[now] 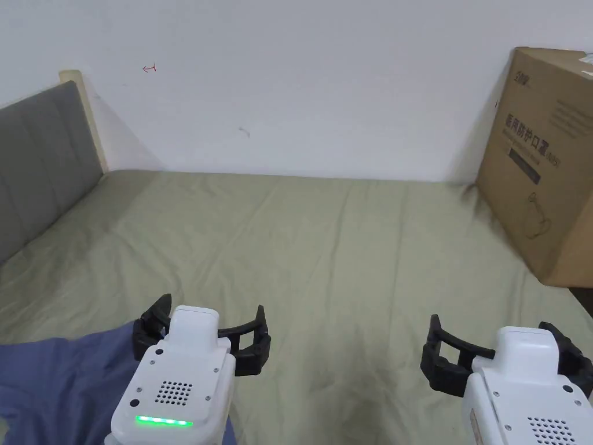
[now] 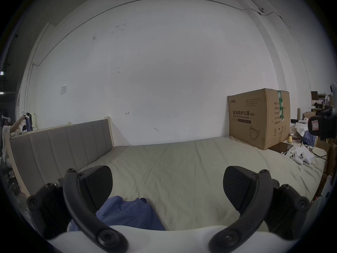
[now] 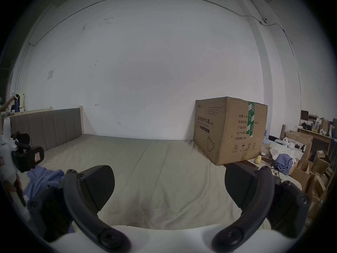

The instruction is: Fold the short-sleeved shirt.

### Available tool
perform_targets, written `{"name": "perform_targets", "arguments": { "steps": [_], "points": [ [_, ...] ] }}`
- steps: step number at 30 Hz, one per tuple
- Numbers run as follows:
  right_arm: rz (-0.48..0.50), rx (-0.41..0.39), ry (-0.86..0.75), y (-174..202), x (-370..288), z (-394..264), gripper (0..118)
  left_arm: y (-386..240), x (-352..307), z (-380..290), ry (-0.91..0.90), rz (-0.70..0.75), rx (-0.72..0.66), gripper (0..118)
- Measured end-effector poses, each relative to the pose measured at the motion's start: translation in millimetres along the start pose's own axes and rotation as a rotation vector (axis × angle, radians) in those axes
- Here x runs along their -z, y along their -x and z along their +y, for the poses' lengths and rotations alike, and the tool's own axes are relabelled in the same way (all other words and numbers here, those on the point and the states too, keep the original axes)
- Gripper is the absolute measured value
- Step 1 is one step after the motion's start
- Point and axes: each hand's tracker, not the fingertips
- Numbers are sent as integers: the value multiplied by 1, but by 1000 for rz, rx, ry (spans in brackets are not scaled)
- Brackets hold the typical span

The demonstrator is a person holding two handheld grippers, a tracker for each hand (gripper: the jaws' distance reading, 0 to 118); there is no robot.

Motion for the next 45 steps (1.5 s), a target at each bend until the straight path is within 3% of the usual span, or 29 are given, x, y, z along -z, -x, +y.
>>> {"name": "perform_targets", "arguments": {
  "steps": [23, 28, 29, 30, 31, 32, 33, 34, 35, 45],
  "points": [
    [26, -9, -3, 4, -2, 5, 117, 3, -4, 8, -21, 2, 0, 118],
    [29, -8, 0, 3, -2, 7, 111, 3, -4, 8, -16, -3, -10, 117],
    [29, -8, 1, 2, -2, 7, 102, 3, -3, 8, -12, -5, -14, 111],
    [30, -7, 4, 2, -2, 8, 87, 4, -3, 9, -10, -6, -19, 96],
    [31, -6, 6, 2, -2, 9, 59, 4, -4, 10, -10, -10, -26, 89],
    [23, -5, 8, 2, -3, 10, 49, 4, -5, 11, -14, -13, -39, 81],
    [19, -4, 9, 2, -2, 11, 49, 4, -6, 12, -13, -16, -49, 81],
    [20, -2, 13, 1, -1, 12, 16, 4, -4, 14, -1, -35, -72, 49],
    [16, 6, 18, 2, 0, 13, 0, 5, -1, 15, 16, -46, -85, 3],
    [21, 14, 18, 2, 2, 16, 0, 6, 1, 15, 10, -59, -72, 0]
  ]
}}
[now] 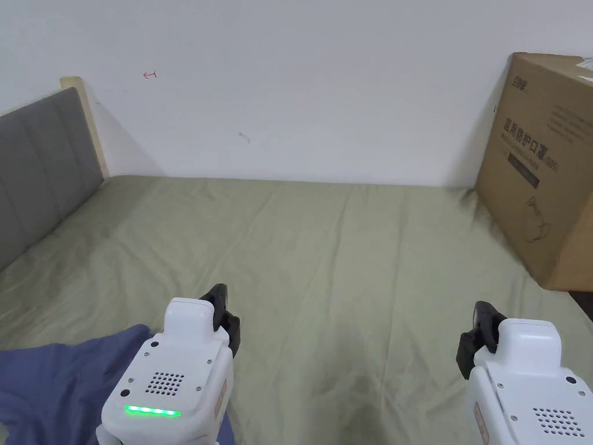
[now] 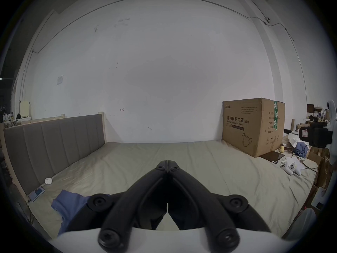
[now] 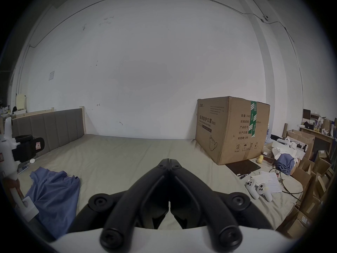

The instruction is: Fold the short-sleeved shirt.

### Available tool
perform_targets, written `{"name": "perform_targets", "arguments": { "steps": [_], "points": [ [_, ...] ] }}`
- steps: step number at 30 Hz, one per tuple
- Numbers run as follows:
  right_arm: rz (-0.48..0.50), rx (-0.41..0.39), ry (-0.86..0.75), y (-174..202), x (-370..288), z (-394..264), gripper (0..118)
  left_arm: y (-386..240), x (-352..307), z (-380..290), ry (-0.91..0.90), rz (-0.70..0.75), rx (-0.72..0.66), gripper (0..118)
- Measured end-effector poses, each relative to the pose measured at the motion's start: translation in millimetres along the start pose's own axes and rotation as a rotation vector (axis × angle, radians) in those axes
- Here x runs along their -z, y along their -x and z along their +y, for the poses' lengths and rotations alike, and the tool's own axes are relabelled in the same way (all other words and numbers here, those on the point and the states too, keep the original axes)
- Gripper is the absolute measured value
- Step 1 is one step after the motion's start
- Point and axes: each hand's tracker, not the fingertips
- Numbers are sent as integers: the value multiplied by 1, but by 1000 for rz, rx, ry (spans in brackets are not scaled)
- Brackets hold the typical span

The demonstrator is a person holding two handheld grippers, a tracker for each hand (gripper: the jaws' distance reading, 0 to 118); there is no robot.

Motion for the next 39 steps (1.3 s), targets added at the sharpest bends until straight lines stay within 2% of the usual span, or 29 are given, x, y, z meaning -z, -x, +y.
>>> {"name": "perform_targets", "arguments": {
  "steps": [8, 20, 28, 36, 39],
  "points": [
    [107, -11, -5, 30, 14, 6, 0, 35, -14, 1, 5, 88, 11, 0],
    [431, -5, -32, 154, 32, 15, 0, 148, -83, 2, 24, 386, -26, 0],
    [577, -11, -20, 219, 26, 11, 0, 202, -131, -6, 50, 532, -46, 0],
    [609, -11, -20, 228, 19, 8, 0, 216, -141, -11, 94, 548, -50, 0],
    [592, -24, -22, 219, 20, 8, 0, 219, -126, -12, 167, 495, -120, 2]
  ]
}}
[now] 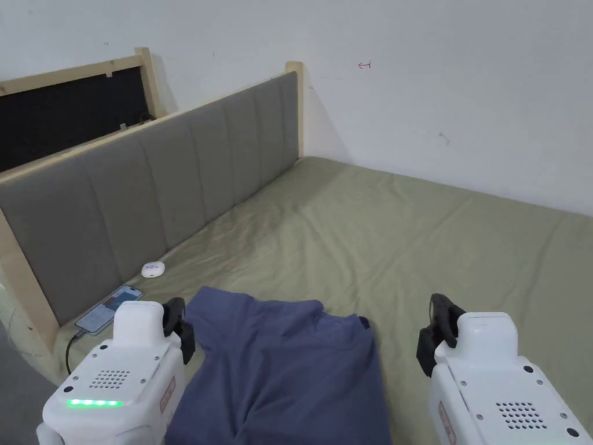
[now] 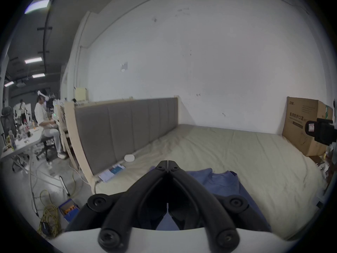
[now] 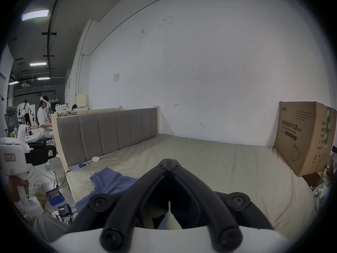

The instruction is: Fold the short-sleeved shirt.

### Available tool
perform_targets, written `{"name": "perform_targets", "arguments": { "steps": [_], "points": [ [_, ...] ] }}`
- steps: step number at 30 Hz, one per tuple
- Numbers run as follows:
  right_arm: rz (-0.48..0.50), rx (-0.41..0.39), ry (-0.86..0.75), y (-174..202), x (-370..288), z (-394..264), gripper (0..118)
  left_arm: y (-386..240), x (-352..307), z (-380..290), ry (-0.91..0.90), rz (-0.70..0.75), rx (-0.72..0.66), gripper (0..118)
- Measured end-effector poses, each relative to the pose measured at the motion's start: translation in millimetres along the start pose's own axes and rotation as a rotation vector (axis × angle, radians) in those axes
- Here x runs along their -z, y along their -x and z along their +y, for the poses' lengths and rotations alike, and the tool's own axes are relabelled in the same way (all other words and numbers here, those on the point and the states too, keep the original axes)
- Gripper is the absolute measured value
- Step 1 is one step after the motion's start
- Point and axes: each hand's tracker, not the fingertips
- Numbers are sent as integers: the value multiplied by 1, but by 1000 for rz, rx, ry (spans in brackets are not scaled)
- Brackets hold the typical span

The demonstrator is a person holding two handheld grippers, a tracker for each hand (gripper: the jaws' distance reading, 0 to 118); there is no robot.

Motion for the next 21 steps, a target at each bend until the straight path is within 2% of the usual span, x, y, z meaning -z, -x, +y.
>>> {"name": "perform_targets", "arguments": {
  "steps": [1, 2, 3, 4, 5, 9, 14, 18, 19, 21],
  "points": [
    [-11, -3, 1, -4, -2, -1, 0, -3, 9, 0, 54, -7, -14, 14],
    [-22, -5, 1, -9, -4, -1, 0, -7, 18, -2, 102, -22, -32, 49],
    [-32, -6, 3, -14, -6, -2, 0, -11, 26, -3, 148, -37, -45, 79],
    [-46, -7, 6, -19, -7, -3, 0, -16, 37, -6, 216, -49, -58, 104],
    [-60, -8, 9, -25, -9, -4, 0, -21, 48, -10, 278, -57, -69, 117],
    [-120, -9, 25, -47, -15, -10, 0, -41, 78, -35, 397, -91, -92, 117],
    [-184, -9, 55, -72, -22, -19, 0, -75, 118, -78, 630, -117, 16, 117],
    [-228, -22, 80, -88, -29, -26, 0, -89, 145, -117, 724, -70, 5, 114],
    [-238, -24, 84, -93, -31, -28, 0, -89, 151, -126, 765, -71, 0, 109],
    [-255, -24, 95, -99, -35, -31, 0, -92, 158, -140, 850, -84, 8, 67]
  ]
}}
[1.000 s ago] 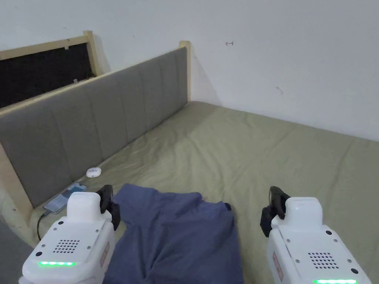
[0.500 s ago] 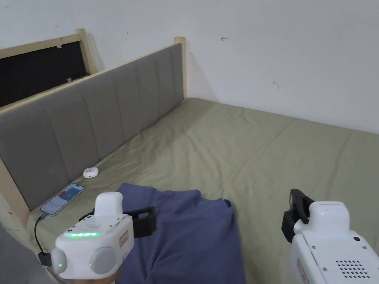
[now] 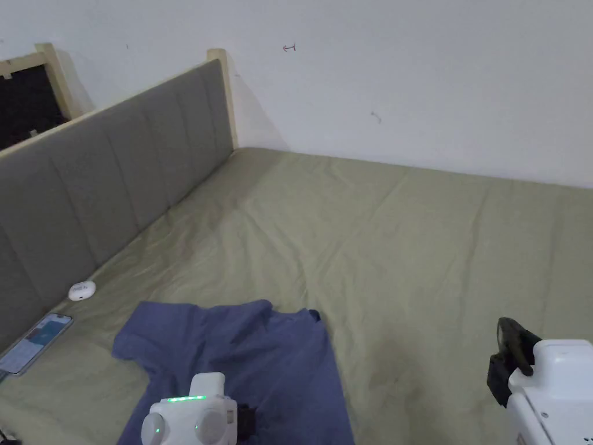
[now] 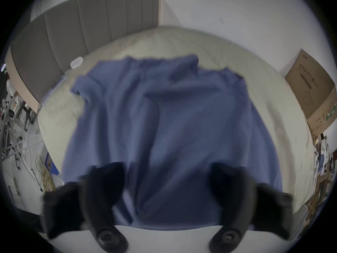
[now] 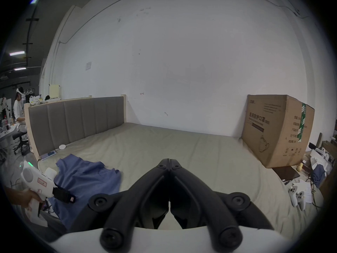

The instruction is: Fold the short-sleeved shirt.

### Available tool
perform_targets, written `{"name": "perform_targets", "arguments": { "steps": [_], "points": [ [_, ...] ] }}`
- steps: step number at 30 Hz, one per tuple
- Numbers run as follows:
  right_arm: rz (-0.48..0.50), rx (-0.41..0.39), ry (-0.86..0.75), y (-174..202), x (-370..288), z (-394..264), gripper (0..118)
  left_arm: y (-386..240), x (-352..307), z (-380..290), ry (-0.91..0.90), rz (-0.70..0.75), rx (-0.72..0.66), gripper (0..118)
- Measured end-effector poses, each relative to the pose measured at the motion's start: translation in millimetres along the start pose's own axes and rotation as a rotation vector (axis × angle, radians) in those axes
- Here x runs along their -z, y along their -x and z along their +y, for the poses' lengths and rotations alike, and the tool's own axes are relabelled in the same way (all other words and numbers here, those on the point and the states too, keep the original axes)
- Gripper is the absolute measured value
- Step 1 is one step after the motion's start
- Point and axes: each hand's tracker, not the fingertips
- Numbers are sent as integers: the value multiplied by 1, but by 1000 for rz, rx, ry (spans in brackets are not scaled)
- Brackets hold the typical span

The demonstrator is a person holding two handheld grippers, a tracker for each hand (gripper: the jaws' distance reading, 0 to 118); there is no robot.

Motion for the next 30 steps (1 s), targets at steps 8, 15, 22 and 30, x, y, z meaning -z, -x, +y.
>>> {"name": "perform_targets", "arguments": {
  "steps": [8, 15, 22, 30],
  "points": [
    [-53, 45, 32, -20, -3, -8, 0, -3, -20, 1, -70, -30, 35, 6],
    [-59, 71, 1, -30, -11, -2, 0, 1, -87, 26, -233, -236, -88, 6],
    [-82, 82, -48, -52, -31, 8, 0, -69, -173, 88, -416, -359, 94, 6],
    [-178, 63, -110, -89, -68, 17, 0, -182, -247, 139, -522, -495, 334, 6]
  ]
}}
